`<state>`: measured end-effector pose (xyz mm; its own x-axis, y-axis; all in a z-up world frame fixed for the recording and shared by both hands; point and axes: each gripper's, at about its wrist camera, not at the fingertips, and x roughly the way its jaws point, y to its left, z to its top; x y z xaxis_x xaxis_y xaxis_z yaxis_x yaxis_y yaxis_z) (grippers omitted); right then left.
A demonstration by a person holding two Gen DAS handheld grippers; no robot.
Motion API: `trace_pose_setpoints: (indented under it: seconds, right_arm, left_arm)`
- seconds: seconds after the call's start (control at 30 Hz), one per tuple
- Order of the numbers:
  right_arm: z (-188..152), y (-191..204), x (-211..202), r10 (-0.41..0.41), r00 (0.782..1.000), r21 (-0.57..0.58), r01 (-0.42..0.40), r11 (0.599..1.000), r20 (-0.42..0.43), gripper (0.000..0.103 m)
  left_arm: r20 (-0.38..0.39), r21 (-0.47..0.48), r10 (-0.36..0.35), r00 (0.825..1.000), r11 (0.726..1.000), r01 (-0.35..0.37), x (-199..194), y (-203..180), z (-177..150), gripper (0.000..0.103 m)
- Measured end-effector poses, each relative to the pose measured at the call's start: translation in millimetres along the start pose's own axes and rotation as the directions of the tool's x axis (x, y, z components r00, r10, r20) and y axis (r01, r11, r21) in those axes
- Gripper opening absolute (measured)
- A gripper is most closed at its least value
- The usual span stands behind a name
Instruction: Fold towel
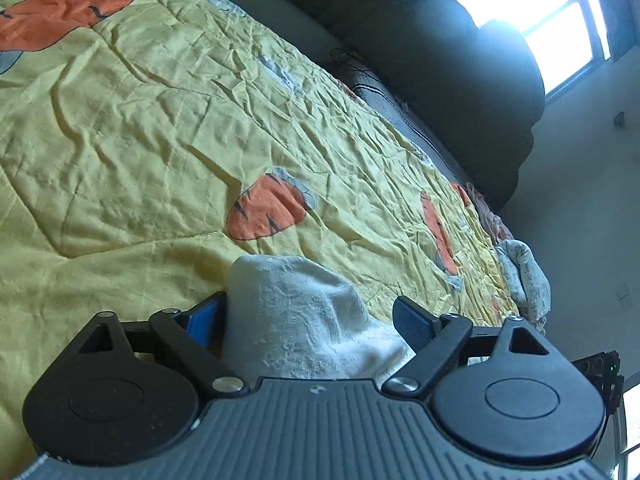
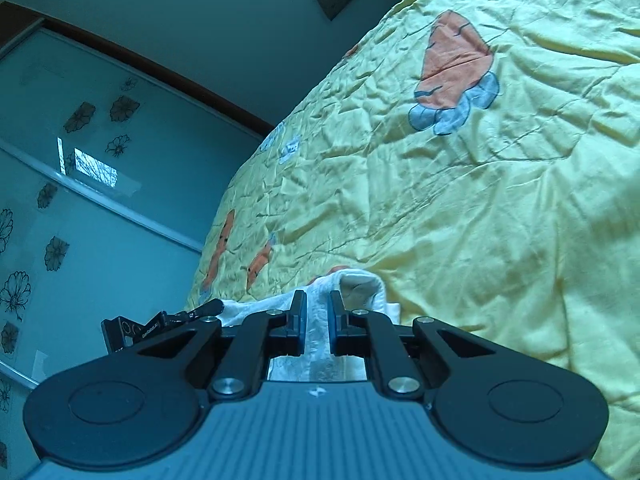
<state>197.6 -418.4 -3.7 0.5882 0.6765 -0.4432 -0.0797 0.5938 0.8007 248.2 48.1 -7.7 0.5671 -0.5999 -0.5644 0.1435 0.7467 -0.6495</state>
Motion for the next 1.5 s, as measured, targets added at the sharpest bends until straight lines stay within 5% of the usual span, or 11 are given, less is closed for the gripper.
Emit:
trace_pose_setpoints:
  seconds: [0.33, 0.4, 0.43, 0.67, 0.9, 1.0, 1.03, 1.13, 1.23, 1.37, 1.5]
  right_arm:
    - [-5.6, -2.2, 24.9, 0.029, 0.997, -0.002, -0.029, 1.0, -0.07, 0.011]
    - [-7.1, -4.0, 29.4, 0.048, 0.996, 0.008, -0.047, 0.999, -0.079, 0.013]
    - [-8.2, -3.5, 32.5, 0.042, 0.995, 0.003, -0.042, 0.999, -0.094, 0.011]
    - [-13.8, 6.5, 22.3, -0.013, 0.997, -0.076, 0.006, 0.997, -0.082, 0.004]
    - [-20.1, -10.4, 33.1, -0.047, 0.995, -0.014, 0.045, 0.999, -0.087, 0.005]
    - [-15.5, -11.7, 20.6, -0.057, 0.996, 0.039, 0.06, 0.997, -0.069, 0.009]
    - [-14.1, -8.7, 12.6, -0.077, 0.997, 0.044, 0.079, 0.996, -0.032, 0.011]
    - [-15.3, 14.1, -9.6, -0.104, 0.992, -0.011, 0.105, 0.994, 0.065, 0.015]
    - [-26.5, 48.2, -8.0, -0.072, 0.997, -0.125, 0.076, 0.989, 0.036, 0.019]
    - [-46.8, 73.4, 24.9, -0.051, 0.997, -0.195, 0.038, 0.98, -0.061, 0.037]
    - [-66.1, 69.0, 52.1, -0.236, 0.968, -0.247, 0.21, 0.946, -0.081, 0.036]
  left_arm:
    - [0.035, 0.065, 0.045, 0.998, 0.997, -0.047, 1.3, -7.9, -6.1, 0.083]
    - [0.04, 0.052, 0.063, 0.997, 0.997, -0.065, -0.5, -3.5, -4.2, 0.067]
    - [0.044, 0.048, 0.083, 0.996, 0.995, -0.085, -1.2, -0.9, -3.8, 0.05]
    - [0.094, 0.106, 0.105, 0.99, 0.988, -0.115, -12.6, -11.0, -6.2, 0.03]
    - [0.11, 0.201, 0.181, 0.977, 0.959, -0.2, 1.9, -12.7, -15.1, 0.031]
    - [0.123, 0.191, 0.207, 0.971, 0.955, -0.228, -7.0, -13.5, -11.8, 0.048]
    - [0.14, 0.183, 0.217, 0.966, 0.953, -0.241, -14.5, -15.0, -11.5, 0.058]
    - [0.232, 0.214, 0.219, 0.948, 0.939, -0.27, -44.6, -30.9, -16.2, 0.058]
    - [0.319, 0.329, 0.176, 0.931, 0.901, -0.282, -66.1, -60.4, -32.9, 0.064]
    - [0.252, 0.477, 0.12, 0.96, 0.848, -0.231, -47.0, -87.4, -64.0, 0.067]
    - [0.178, 0.512, 0.232, 0.956, 0.808, -0.291, -11.9, -85.1, -81.7, 0.067]
